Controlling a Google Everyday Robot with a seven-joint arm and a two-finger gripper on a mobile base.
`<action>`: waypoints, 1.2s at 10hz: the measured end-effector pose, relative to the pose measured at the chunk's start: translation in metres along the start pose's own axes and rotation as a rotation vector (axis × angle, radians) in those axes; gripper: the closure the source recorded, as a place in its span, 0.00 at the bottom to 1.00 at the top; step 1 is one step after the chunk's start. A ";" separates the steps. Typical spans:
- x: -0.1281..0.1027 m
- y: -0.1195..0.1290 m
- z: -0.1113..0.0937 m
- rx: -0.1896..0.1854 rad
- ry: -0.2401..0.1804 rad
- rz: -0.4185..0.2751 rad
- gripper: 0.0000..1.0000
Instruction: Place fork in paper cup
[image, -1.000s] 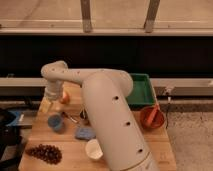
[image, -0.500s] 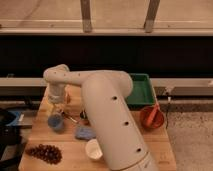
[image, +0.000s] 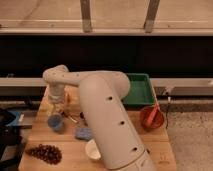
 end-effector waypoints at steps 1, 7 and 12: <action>-0.002 -0.003 0.000 0.013 0.002 -0.003 0.20; -0.011 -0.018 -0.001 0.106 -0.085 -0.071 0.20; -0.015 -0.012 0.004 0.093 -0.130 -0.112 0.20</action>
